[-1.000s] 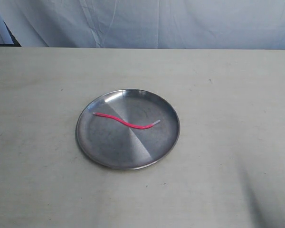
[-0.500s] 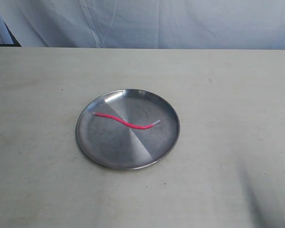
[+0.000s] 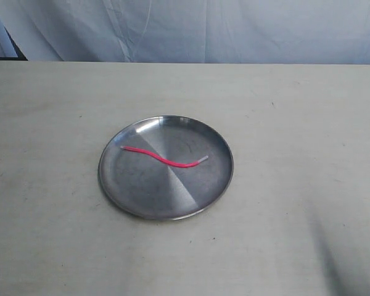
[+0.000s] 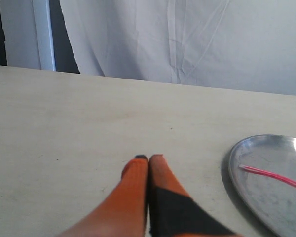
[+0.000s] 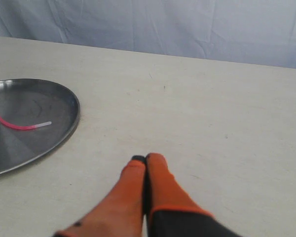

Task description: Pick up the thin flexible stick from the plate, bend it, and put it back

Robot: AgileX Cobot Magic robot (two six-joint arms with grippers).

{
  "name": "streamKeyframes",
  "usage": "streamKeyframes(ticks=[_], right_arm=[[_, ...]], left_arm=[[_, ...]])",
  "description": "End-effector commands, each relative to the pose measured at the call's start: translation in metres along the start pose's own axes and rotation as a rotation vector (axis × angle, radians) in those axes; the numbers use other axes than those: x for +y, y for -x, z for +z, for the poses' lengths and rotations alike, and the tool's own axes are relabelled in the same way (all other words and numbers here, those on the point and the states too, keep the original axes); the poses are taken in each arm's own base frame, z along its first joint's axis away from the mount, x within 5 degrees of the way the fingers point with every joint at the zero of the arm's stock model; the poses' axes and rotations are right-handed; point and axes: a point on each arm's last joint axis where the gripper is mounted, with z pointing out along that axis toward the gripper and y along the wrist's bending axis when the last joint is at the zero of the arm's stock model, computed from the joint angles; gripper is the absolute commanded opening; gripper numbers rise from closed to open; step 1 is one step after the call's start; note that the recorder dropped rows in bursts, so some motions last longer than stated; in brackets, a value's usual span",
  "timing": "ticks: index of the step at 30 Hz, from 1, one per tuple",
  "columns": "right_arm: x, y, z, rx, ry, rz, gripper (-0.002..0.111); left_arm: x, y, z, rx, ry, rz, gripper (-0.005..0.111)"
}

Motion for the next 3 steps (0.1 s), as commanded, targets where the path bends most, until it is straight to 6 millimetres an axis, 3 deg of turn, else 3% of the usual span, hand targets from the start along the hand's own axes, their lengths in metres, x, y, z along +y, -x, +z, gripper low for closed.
streamKeyframes(ticks=[1, 3], right_arm=[[-0.0003, 0.0005, -0.0002, -0.012, -0.005, 0.002, 0.0], [-0.0003, 0.0005, -0.0002, -0.012, -0.005, 0.002, 0.0]], left_arm=[[0.0003, 0.0003, -0.0001, -0.015, 0.003, 0.002, 0.0], [0.0003, 0.0003, -0.0001, -0.015, 0.003, 0.002, 0.0]])
